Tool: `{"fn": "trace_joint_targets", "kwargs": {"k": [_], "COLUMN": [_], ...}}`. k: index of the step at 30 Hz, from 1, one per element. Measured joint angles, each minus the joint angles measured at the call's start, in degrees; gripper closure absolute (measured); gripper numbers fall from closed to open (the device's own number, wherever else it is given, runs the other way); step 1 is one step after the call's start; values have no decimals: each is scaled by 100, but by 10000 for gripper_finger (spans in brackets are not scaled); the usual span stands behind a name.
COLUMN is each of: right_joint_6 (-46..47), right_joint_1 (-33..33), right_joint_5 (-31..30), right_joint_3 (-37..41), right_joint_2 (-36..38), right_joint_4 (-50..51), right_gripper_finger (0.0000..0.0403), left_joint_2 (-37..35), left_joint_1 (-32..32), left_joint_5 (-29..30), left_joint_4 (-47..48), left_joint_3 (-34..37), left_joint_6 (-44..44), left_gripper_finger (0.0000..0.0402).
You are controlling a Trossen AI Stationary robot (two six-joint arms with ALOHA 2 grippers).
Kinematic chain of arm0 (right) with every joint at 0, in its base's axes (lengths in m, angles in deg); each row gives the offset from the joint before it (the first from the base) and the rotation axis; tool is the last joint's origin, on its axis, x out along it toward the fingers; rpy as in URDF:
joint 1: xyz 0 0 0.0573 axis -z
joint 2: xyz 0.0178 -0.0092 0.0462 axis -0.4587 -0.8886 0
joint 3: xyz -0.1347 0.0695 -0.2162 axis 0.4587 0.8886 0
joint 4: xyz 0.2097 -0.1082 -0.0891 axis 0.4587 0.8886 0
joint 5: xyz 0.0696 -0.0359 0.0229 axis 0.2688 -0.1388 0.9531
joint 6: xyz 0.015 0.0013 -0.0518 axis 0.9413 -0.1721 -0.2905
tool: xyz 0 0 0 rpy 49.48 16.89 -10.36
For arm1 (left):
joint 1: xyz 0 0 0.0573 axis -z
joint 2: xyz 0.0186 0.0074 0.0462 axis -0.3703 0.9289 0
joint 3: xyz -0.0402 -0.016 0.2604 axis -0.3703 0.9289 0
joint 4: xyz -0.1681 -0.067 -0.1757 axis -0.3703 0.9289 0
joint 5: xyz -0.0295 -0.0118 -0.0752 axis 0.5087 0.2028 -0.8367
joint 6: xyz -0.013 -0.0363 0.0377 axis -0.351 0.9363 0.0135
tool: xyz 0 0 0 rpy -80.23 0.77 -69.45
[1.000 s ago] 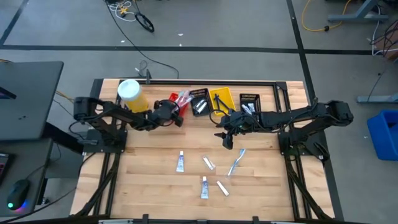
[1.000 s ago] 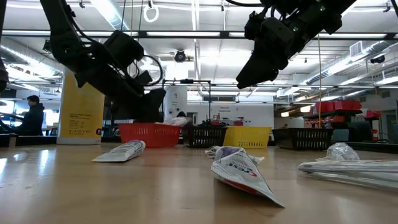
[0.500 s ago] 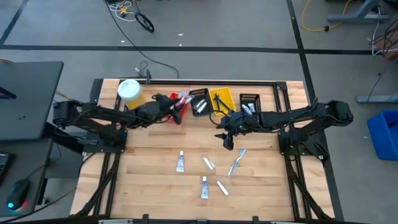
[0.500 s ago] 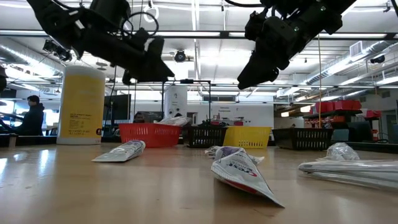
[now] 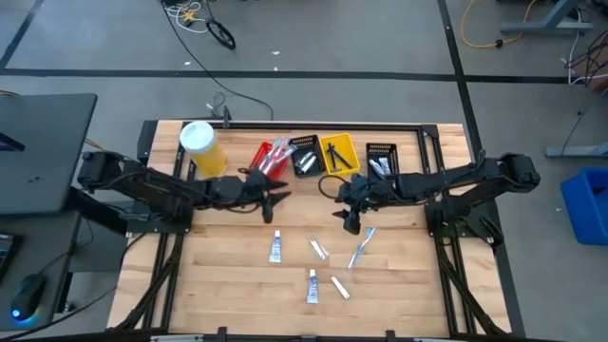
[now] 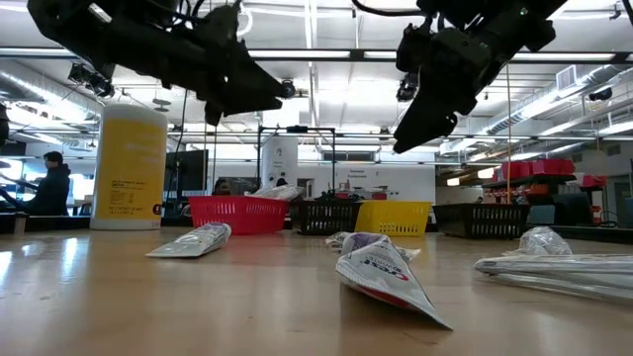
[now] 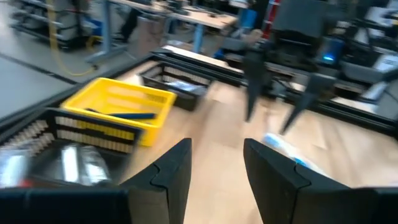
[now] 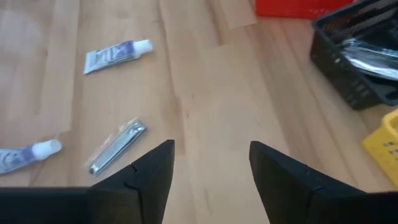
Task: Pick & Place Travel size toiletries
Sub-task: Put the silver nail cutter into the left black bin
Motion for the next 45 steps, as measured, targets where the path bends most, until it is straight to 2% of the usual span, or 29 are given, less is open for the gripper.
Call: {"fn": "trace_joint_targets", "kwargs": {"k": [4, 7, 11, 15, 22, 26, 31, 39, 45], "right_joint_6": [136, 387, 534, 715, 982, 1150, 1307, 1333, 1334], "right_joint_1": [-90, -122, -178, -246, -430, -510, -573, -610, -610], "right_joint_5": [-3, -5, -11, -11, -14, -16, -25, -51, -56], "right_joint_3": [0, 0, 0, 0, 0, 0, 0, 0, 1], "right_joint_2": [0, 2, 0, 0, -2, -2, -2, -2, -2], "right_joint_4": [5, 12, 17, 131, 651, 943, 1059, 1059, 1039], "right_gripper_finger": [197, 200, 199, 192, 185, 190, 201, 208, 207], "left_joint_2": [66, 253, 781, 1360, 1823, 1992, 2456, 3378, 3814], "left_joint_1": [294, 447, 563, 577, 562, 560, 560, 560, 551], "left_joint_5": [-265, -798, -1429, -1721, -1850, -2085, -2366, -2723, -2815], "left_joint_4": [6, 12, 22, 315, 1594, 1912, 1826, 1770, 1826], "left_joint_3": [-97, -281, -649, -1127, -2053, -2295, -2453, -2729, -2977], "left_joint_6": [9, 49, -145, -540, -1065, -1264, -1424, -1441, -1656], "left_gripper_finger": [248, 248, 248, 248, 211, 181, 164, 164, 164]}}
